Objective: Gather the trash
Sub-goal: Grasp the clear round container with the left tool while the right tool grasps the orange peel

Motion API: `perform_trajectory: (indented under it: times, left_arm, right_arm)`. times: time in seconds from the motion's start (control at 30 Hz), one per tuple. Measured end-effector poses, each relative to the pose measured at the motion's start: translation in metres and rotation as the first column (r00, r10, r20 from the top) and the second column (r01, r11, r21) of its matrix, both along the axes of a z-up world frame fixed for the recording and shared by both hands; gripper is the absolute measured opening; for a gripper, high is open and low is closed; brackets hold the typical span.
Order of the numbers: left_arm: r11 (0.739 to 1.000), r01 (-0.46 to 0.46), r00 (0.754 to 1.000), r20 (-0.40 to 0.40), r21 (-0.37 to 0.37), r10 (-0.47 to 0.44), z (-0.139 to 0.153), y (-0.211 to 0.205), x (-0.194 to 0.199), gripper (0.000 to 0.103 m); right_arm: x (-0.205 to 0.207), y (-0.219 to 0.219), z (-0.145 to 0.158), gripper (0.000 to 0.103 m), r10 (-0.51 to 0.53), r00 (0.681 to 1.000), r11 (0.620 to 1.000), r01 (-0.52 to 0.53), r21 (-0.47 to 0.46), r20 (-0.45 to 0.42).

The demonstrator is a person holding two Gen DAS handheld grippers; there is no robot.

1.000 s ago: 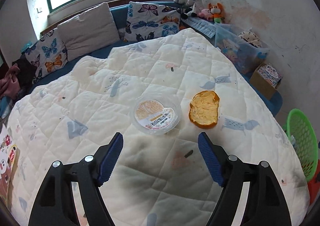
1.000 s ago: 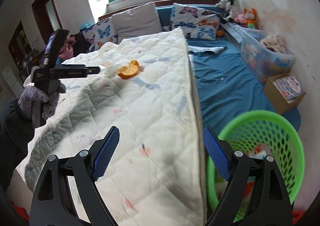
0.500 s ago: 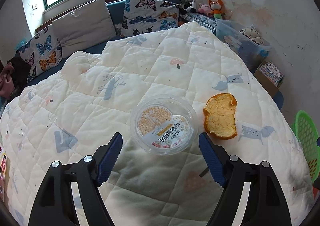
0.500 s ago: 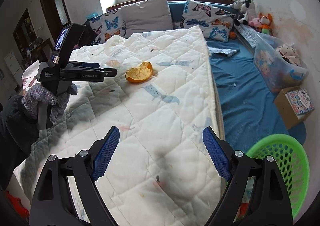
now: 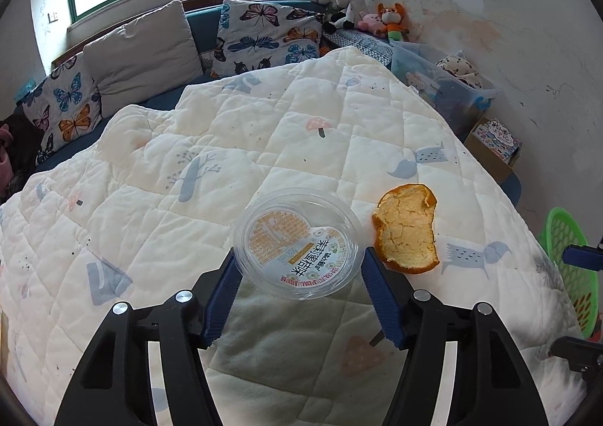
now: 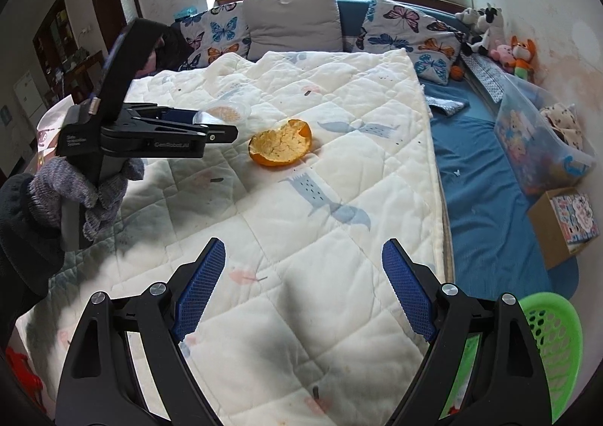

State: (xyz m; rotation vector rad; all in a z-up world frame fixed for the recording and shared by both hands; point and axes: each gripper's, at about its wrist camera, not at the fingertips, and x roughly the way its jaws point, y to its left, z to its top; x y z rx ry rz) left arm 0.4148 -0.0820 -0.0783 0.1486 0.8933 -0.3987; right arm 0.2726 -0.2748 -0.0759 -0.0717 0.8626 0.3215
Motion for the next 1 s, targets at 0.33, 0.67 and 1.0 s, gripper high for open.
perform_trajectory:
  times: [0.33, 0.67, 1.0]
  left_arm:
    - [0.999, -0.039, 0.999, 0.028, -0.036, 0.040, 0.022, 0.031, -0.015, 0.059]
    - [0.996, -0.071, 0.996, 0.048, -0.049, 0.073, 0.041, 0.066, -0.033, 0.059]
    - [0.995, -0.081, 0.994, 0.065, -0.062, 0.085, 0.050, 0.088, -0.046, 0.059]
  right_arm:
    - [0.035, 0.022, -0.016, 0.085, 0.027, 1.000, 0.999, -0.028, -0.033, -0.016]
    - [0.092, 0.050, -0.028, 0.085, 0.047, 0.997, 0.999, -0.046, 0.005, -0.059]
    - [0.124, 0.070, -0.042, 0.077, 0.022, 0.995, 1.000, -0.023, -0.014, -0.100]
